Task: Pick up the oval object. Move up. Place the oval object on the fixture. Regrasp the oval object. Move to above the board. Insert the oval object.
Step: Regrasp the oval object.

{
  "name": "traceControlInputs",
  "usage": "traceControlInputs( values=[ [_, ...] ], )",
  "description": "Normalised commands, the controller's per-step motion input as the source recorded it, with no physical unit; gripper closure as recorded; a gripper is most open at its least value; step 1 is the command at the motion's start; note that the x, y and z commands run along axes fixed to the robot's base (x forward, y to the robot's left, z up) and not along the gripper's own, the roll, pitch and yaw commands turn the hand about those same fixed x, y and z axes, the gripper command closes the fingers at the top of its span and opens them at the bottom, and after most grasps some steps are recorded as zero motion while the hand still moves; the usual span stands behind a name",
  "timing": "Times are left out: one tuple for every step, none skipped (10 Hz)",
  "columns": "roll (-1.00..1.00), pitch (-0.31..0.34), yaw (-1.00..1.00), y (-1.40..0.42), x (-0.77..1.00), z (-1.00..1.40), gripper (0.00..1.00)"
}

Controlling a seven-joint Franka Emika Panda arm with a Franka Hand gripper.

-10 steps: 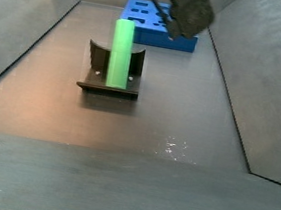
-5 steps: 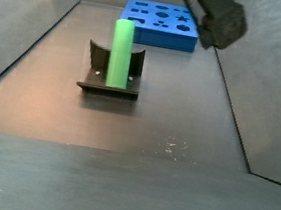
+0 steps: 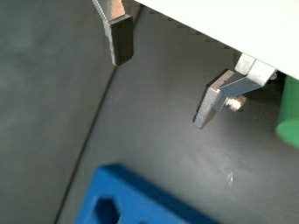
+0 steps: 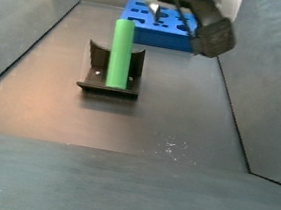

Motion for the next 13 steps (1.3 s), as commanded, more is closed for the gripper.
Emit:
traceControlInputs(
  values=[
    [1.00, -0.127, -0.92, -0.07, 0.00, -0.28, 0.00],
    [1.00, -0.146, -0.92, -0.05, 0.00, -0.11, 0.00],
    [1.00, -0.164, -0.92, -0.03, -0.02, -0.05, 0.00],
    [1.00, -0.189, -0.92, -0.03, -0.04, -0.02, 0.00],
    [1.00, -0.206, -0.92, -0.03, -0.05, -0.01, 0.00],
    [1.00, -0.224, -0.92, -0.02, -0.05, 0.01, 0.00],
    [1.00, -0.234, -0.93, -0.02, -0.05, 0.01, 0.00],
    [1.00, -0.239, -0.93, -0.02, -0.05, 0.00, 0.00],
    [1.00, -0.240, -0.93, -0.01, -0.04, 0.01, 0.00],
    [1.00, -0.235, -0.94, -0.01, -0.04, 0.00, 0.00],
    [1.00, -0.226, -0.95, -0.01, -0.04, 0.00, 0.00],
    [1.00, -0.212, -0.95, -0.01, -0.05, -0.01, 0.00],
    [1.00, -0.181, -0.97, -0.01, -0.05, -0.01, 0.00]
  ],
)
